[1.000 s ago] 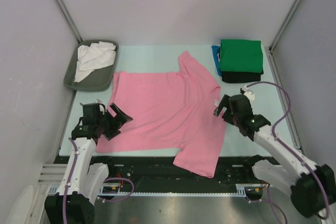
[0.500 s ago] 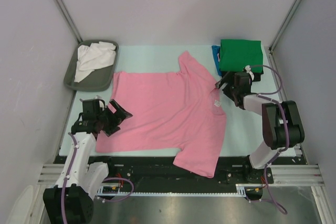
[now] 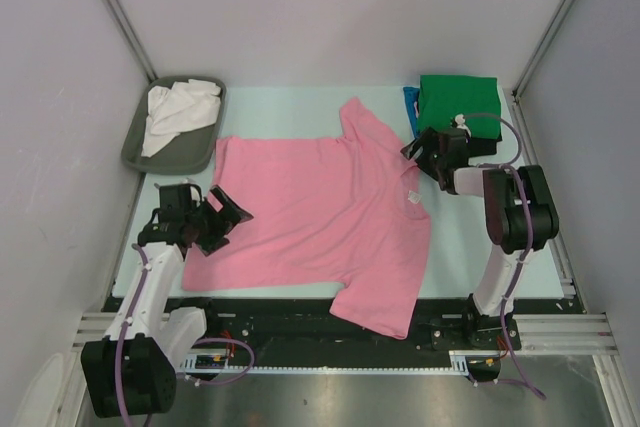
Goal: Fold and stack the t-shirts
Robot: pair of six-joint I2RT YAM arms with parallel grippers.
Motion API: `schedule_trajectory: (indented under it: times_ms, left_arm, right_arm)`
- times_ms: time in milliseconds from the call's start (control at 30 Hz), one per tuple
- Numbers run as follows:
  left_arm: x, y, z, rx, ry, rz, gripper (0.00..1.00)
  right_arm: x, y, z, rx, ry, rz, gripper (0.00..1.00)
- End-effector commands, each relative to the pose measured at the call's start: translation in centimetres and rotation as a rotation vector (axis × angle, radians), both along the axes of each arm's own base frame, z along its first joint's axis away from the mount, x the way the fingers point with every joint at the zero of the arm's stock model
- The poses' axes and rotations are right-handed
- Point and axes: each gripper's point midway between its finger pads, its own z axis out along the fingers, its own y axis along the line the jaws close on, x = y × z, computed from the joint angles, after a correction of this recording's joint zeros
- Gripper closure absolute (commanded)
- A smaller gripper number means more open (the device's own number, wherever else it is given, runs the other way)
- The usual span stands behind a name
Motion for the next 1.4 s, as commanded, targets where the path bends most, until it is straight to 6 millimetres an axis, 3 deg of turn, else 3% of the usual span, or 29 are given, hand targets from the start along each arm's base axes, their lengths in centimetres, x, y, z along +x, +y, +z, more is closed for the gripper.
schedule_trajectory:
  times_ms: [0, 200, 500, 600, 667, 700, 967, 1200, 1367]
  left_arm:
    - [1.4, -0.1, 1.7, 0.012, -0.074, -0.030, 0.00]
    - [1.4, -0.2, 1.8, 0.012, -0.074, -0.035, 0.00]
    - [0.9, -0.2, 2.0, 0.020, -0.078, -0.045, 0.00]
    - [0.7, 0.0, 2.1, 0.031, -0.083, -0.045, 0.00]
    - [0.6, 0.0, 2.1, 0.035, -0.079, -0.046, 0.00]
    - [0.6, 0.1, 2.1, 0.034, -0.078, -0.044, 0.00]
    - [0.6, 0.0, 2.1, 0.035, -0.077, -0.047, 0.00]
    - [0.5, -0.1, 2.0, 0.030, -0.078, -0.053, 0.00]
    - [0.6, -0.1, 2.2, 0.028, -0.081, -0.055, 0.00]
  right_arm:
    - [1.4, 0.5, 0.1, -0.009, -0.030, 0.039, 0.19]
    - [1.6, 0.9, -0.7, -0.004, -0.004, 0.070, 0.29]
    - [1.5, 0.7, -2.4, -0.023, 0.050, 0.091, 0.59]
    - [1.6, 0.5, -3.0, -0.021, 0.072, 0.082, 0.71]
    - [1.5, 0.3, -3.4, -0.020, 0.095, 0.067, 0.87]
    - [1.5, 0.1, -3.4, -0.023, 0.099, 0.053, 1.00]
    - [1.4, -2.5, -3.8, -0.019, 0.160, -0.042, 1.00]
    - [0.0, -5.5, -4.9, -0.019, 0.255, -0.146, 1.00]
    - [-0.3, -5.4, -4.8, -0.018, 0.266, -0.146, 1.00]
